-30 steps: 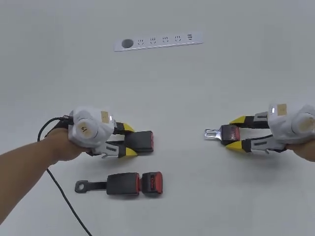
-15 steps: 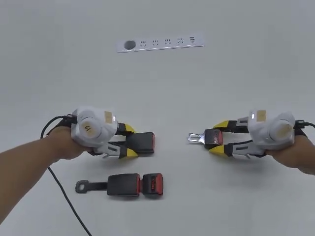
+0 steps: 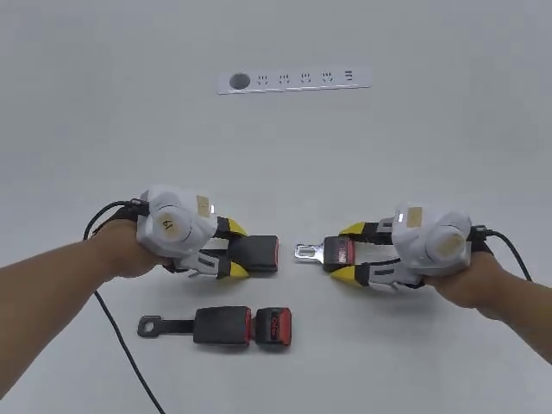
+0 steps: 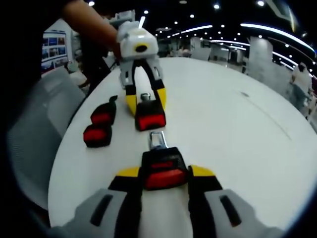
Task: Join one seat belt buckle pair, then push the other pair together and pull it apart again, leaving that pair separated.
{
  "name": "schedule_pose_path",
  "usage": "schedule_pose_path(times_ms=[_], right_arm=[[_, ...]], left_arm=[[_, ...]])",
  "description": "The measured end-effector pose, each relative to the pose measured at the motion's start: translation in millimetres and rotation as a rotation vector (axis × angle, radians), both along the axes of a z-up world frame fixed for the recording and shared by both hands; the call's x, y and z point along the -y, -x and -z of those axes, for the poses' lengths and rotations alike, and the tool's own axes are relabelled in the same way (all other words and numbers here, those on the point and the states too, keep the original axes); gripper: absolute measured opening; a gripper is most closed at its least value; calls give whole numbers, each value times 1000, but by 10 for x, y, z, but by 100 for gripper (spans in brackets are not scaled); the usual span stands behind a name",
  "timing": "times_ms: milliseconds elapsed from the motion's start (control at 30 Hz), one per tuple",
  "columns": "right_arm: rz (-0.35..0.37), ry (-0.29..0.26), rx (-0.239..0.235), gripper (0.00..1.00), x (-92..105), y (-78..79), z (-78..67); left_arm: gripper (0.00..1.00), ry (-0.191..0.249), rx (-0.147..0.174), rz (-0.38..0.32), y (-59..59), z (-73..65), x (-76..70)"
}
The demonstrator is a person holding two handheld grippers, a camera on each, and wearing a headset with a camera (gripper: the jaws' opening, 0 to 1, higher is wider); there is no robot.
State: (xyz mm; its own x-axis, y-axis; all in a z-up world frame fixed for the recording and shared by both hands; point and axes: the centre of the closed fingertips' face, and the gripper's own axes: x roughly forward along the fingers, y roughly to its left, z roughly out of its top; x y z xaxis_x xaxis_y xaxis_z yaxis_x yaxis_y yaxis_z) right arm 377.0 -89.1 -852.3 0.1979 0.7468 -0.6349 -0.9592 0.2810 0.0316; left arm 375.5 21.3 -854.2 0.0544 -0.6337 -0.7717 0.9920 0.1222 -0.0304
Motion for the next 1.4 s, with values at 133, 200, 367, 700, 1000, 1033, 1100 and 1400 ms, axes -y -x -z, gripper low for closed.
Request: schedule_pose_path(times_ms=[133, 200, 367, 700, 1000, 1033, 1100, 1400], right_arm=[[-27, 0, 1, 36, -176, 7, 2], [-40, 1, 8, 36, -235, 2, 8], [-29, 0, 7, 36, -327, 29, 17], [-36, 33, -15, 36, -371, 32, 10], [-43, 54, -18, 35, -511, 34, 23], [-38, 58, -21, 35, -526, 38, 25], [-34, 64, -24, 35, -527, 34, 22], [-17, 93, -29, 35, -542, 35, 30]], left_arm=[[34, -10, 2, 14, 3, 2, 2], [34, -15, -1, 23, 4, 3, -2], [34, -17, 1, 23, 11, 4, -1], [33, -43, 24, 76, 43, -29, 33], [33, -47, 19, 70, 19, -17, 17], [32, -47, 18, 69, 19, -16, 15], [32, -57, 26, 86, 18, -16, 18], [32, -48, 26, 83, -1, 8, 1]])
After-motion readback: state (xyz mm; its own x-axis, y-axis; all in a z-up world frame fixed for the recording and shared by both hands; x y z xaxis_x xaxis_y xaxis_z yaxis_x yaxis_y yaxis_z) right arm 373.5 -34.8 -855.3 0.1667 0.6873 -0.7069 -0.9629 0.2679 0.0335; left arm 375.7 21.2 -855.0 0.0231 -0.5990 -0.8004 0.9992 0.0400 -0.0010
